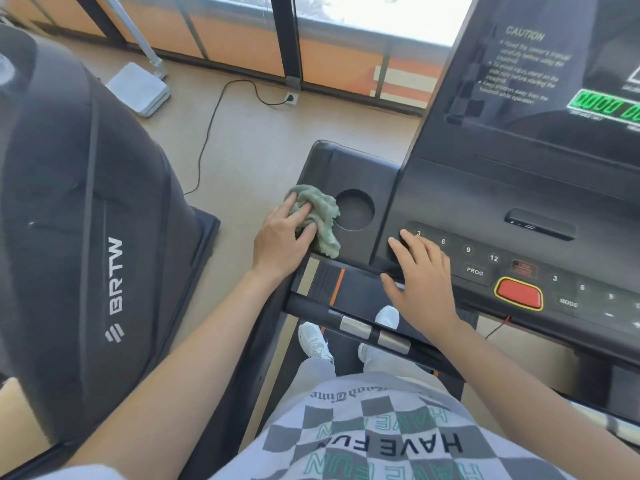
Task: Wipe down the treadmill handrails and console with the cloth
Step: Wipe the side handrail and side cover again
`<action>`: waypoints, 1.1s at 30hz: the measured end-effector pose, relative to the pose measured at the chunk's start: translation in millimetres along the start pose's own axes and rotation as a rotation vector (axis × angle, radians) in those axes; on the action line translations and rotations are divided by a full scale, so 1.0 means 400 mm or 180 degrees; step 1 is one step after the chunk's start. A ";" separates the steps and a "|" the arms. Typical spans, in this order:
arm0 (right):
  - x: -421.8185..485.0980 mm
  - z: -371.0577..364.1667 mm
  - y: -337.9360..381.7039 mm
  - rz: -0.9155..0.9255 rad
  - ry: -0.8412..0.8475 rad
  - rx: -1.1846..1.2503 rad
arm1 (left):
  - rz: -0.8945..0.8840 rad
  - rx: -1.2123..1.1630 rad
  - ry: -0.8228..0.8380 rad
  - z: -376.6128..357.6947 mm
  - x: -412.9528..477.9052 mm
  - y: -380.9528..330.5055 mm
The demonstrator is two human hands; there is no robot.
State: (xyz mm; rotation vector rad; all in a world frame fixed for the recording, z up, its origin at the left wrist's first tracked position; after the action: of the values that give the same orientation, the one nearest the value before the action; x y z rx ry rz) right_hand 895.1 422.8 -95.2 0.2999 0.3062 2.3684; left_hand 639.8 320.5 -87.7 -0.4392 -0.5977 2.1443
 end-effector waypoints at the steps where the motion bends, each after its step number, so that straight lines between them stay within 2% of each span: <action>1: 0.005 0.003 0.008 0.0041 -0.0041 -0.0020 | 0.0052 -0.0027 0.0032 0.002 0.019 -0.003; 6: 0.085 0.015 0.088 0.0546 -0.0165 0.0228 | 0.0127 -0.0218 0.0149 0.013 0.112 -0.013; 12: 0.268 -0.016 0.154 0.0441 0.0345 0.0507 | -0.0030 -0.0588 0.0344 0.009 0.216 -0.020; 17: 0.418 -0.051 0.167 0.0846 0.0723 0.0294 | -0.0201 -0.0780 0.0523 0.010 0.299 -0.017; 20: 0.481 -0.078 0.159 0.0931 0.0884 -0.0006 | 0.0071 -0.1138 0.0469 0.025 0.313 -0.007; 24: 0.540 -0.080 0.150 0.0799 0.0774 -0.0376 | 0.0192 -0.1390 0.0697 0.030 0.279 0.021; 28: 0.582 -0.080 0.165 0.0561 0.0796 -0.0210 | 0.0573 -0.1694 0.0889 0.042 0.188 0.044; 30: 0.595 -0.087 0.183 0.0484 0.0961 -0.0017 | 0.0820 -0.1865 0.1027 0.039 0.133 0.079; 33: 0.596 -0.107 0.216 0.0713 0.1376 -0.0137 | 0.1010 -0.1972 0.1264 0.028 0.052 0.133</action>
State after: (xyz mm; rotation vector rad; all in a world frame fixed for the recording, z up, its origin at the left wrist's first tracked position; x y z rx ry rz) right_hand 657.3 519.2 -78.9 -0.2160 0.4405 2.6453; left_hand 588.1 306.1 -110.0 -1.3375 -1.0055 2.0366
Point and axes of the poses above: each hand's wrist, its own x-axis towards the middle knuckle, its own z-axis out of the back of the hand, y = z × x, the point moved 1 cm from there along x, towards the middle knuckle, and after that the axes turned 2 degrees about x, right-handed, at the moved point
